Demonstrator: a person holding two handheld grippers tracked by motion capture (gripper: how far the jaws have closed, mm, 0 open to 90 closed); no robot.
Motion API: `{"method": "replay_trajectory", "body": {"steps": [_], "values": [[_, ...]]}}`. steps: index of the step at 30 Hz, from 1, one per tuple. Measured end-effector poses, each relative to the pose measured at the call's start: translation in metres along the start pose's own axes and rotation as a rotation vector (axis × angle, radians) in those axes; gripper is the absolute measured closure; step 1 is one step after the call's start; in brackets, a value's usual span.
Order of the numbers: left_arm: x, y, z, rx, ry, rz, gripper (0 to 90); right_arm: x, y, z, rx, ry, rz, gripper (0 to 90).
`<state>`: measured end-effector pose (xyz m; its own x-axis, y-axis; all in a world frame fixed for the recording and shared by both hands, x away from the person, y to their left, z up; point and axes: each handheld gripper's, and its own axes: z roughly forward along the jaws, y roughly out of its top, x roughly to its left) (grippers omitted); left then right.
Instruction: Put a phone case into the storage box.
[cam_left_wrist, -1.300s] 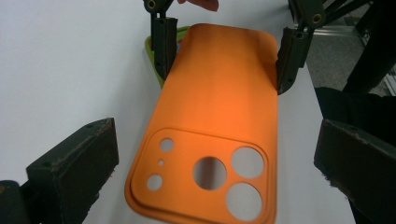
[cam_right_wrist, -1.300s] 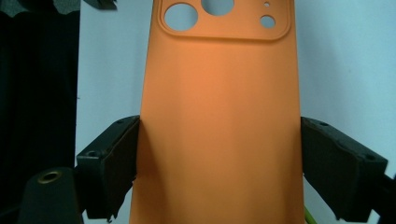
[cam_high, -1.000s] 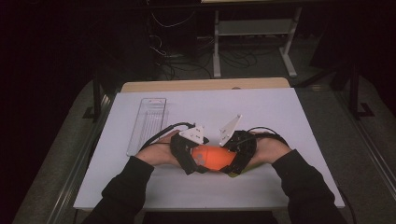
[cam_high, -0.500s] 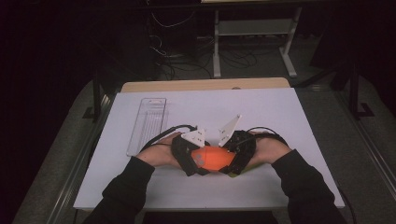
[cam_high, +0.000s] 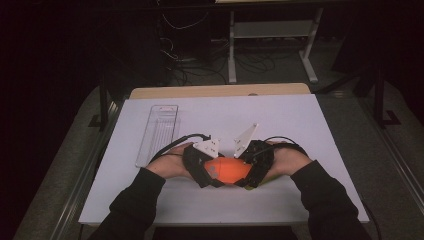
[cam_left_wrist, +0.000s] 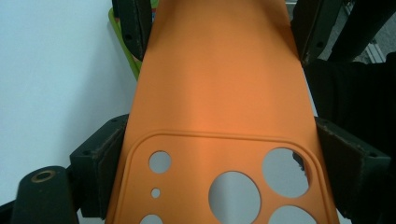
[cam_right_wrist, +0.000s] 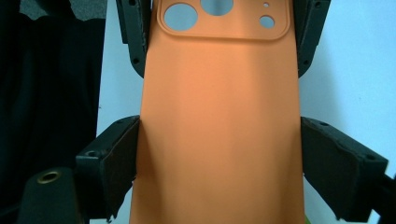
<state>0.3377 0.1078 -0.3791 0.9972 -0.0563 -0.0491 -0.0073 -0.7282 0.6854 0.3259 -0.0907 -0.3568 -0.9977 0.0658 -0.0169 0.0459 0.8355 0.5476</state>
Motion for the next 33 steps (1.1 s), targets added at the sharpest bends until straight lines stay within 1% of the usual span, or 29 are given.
{"method": "replay_trajectory", "body": {"steps": [1,3,4,7,9,10,11,12,13,15,17,19,20,21,22,23,24,25,26,27,28,30,31,32,33], "values": [[0.0,0.0,0.0,0.003,-0.001,0.001,14.5,0.0,0.0,0.0,0.0,0.0,0.001,14.9],[0.001,0.0,-0.002,0.023,-0.002,0.013,14.9,0.001,-0.001,0.001,-0.004,-0.001,0.008,14.9],[0.001,0.0,-0.002,0.027,-0.004,0.01,15.1,0.002,-0.001,0.001,0.004,0.009,0.037,14.9],[0.002,0.001,-0.003,0.033,-0.004,0.002,15.4,0.001,-0.002,0.002,-0.005,0.017,0.048,14.4],[0.0,0.0,-0.002,0.01,-0.01,-0.032,15.5,0.0,-0.002,0.003,-0.005,0.013,0.066,12.2],[0.0,0.0,-0.002,0.006,-0.009,-0.037,15.5,0.0,-0.003,0.004,0.001,0.017,0.073,11.8],[0.001,0.0,-0.003,0.005,-0.002,-0.034,15.5,-0.001,-0.004,0.004,-0.002,0.008,0.064,11.2],[0.001,0.0,-0.004,0.004,-0.005,-0.045,15.5,-0.001,-0.005,0.005,-0.013,0.004,0.055,11.3],[0.001,-0.001,-0.005,-0.007,-0.004,-0.046,15.5,-0.001,-0.005,0.004,-0.008,0.007,0.058,10.5],[0.003,-0.001,-0.007,-0.014,-0.003,-0.056,15.4,-0.002,-0.007,0.004,-0.013,0.002,0.066,8.7],[0.003,-0.003,-0.009,-0.024,-0.005,-0.063,15.4,-0.005,-0.009,0.001,-0.026,0.004,0.087,7.8],[0.003,-0.004,-0.01,-0.037,-0.008,-0.089,15.4,-0.008,-0.012,-0.001,-0.056,0.011,0.111,6.9],[0.004,-0.005,-0.012,-0.045,-0.006,-0.094,15.4,-0.009,-0.013,-0.003,-0.066,0.01,0.12,6.5],[0.005,-0.006,-0.014,-0.055,-0.003,-0.101,15.4,-0.01,-0.015,-0.006,-0.075,-0.005,0.126,5.9],[0.005,-0.006,-0.015,-0.062,-0.002,-0.106,15.4,-0.011,-0.016,-0.008,-0.082,-0.003,0.14,5.0],[0.006,-0.007,-0.018,-0.067,0.012,-0.104,15.4,-0.012,-0.019,-0.01,-0.101,-0.018,0.145,3.7],[0.006,-0.007,-0.018,-0.067,0.012,-0.104,15.4,-0.012,-0.019,-0.01,-0.101,-0.018,0.145,3.7],[0.007,-0.008,-0.02,-0.069,0.025,-0.108,15.4,-0.013,-0.021,-0.012,-0.112,-0.014,0.157,2.9],[0.008,-0.009,-0.021,-0.07,0.031,-0.113,15.4,-0.014,-0.023,-0.015,-0.13,-0.023,0.164,2.7],[0.008,-0.01,-0.022,-0.073,0.041,-0.121,15.4,-0.015,-0.025,-0.017,-0.145,-0.016,0.174,2.2],[0.008,-0.011,-0.023,-0.074,0.05,-0.128,15.4,-0.015,-0.027,-0.019,-0.16,-0.023,0.181,2.1],[0.009,-0.012,-0.025,-0.075,0.07,-0.138,15.4,-0.015,-0.031,-0.023,-0.178,-0.042,0.202,0.9],[0.01,-0.013,-0.026,-0.074,0.081,-0.144,15.5,-0.015,-0.033,-0.024,-0.186,-0.059,0.212,0.4],[0.01,-0.013,-0.026,-0.076,0.095,-0.155,15.4,-0.014,-0.038,-0.028,-0.214,-0.091,0.235,0.2],[0.011,-0.014,-0.027,-0.078,0.107,-0.159,15.4,-0.014,-0.038,-0.028,-0.214,-0.091,0.235,0.2]]}}
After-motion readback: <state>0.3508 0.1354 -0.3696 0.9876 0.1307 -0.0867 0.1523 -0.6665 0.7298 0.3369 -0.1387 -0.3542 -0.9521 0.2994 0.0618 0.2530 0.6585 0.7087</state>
